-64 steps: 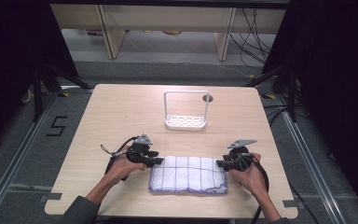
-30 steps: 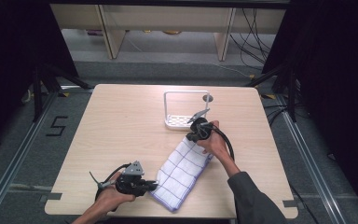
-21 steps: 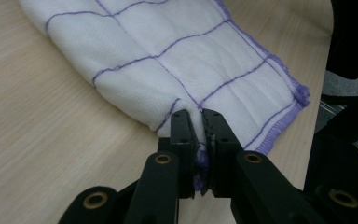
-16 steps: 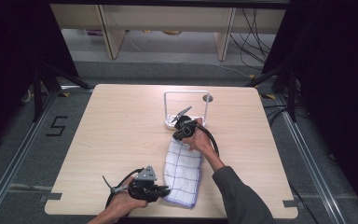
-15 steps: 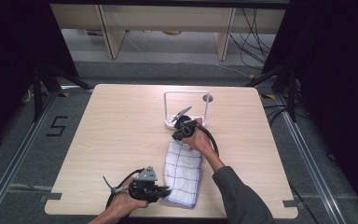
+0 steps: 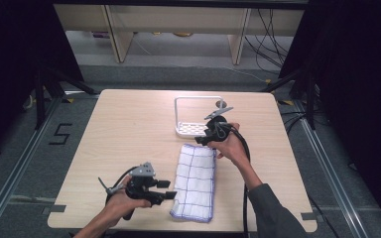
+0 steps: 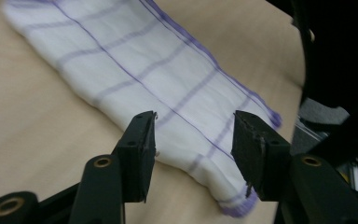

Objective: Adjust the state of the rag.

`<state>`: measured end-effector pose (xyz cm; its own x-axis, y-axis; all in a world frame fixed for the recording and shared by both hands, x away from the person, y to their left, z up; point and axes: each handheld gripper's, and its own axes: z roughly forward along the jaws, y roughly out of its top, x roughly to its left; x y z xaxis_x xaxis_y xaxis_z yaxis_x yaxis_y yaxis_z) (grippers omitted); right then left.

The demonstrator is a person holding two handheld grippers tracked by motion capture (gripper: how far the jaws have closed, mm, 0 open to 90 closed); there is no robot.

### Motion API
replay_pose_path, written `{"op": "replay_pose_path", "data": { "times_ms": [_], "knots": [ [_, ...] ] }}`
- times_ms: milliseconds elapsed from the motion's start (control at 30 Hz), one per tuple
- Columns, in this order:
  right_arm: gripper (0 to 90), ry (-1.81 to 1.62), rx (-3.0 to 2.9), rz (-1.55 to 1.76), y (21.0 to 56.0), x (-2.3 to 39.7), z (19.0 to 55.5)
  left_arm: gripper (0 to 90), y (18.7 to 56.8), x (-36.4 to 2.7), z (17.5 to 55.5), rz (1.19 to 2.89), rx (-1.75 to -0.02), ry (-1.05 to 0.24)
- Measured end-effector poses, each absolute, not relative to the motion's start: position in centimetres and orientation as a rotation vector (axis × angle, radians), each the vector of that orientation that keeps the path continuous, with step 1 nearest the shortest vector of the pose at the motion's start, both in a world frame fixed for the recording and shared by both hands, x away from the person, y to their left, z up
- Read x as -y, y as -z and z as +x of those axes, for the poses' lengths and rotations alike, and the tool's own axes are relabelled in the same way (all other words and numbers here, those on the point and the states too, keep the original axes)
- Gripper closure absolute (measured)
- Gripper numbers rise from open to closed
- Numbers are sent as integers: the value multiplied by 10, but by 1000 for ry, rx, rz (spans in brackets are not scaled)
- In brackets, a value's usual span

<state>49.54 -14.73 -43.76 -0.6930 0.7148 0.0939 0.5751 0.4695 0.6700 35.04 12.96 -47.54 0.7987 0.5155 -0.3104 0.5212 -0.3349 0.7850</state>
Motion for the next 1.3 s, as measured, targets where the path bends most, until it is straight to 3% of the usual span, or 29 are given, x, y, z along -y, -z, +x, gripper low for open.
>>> {"op": "replay_pose_path", "data": {
  "times_ms": [100,233,633,1167,1300],
  "knots": [
    [425,-1029,-2473,1182,447,172,487,476,477,-128,386,1999,-846,-95],
    [426,-1011,-2466,1237,460,187,482,467,486,-119,418,2014,-911,-141],
    [434,-970,-2478,1271,472,176,485,456,492,-90,474,2083,-951,-169],
    [501,-849,-2502,1315,484,181,490,472,503,-77,494,2134,-971,-169],
    [512,-822,-2526,1313,488,176,489,512,504,-74,498,2135,-951,-174]
  ]
}}
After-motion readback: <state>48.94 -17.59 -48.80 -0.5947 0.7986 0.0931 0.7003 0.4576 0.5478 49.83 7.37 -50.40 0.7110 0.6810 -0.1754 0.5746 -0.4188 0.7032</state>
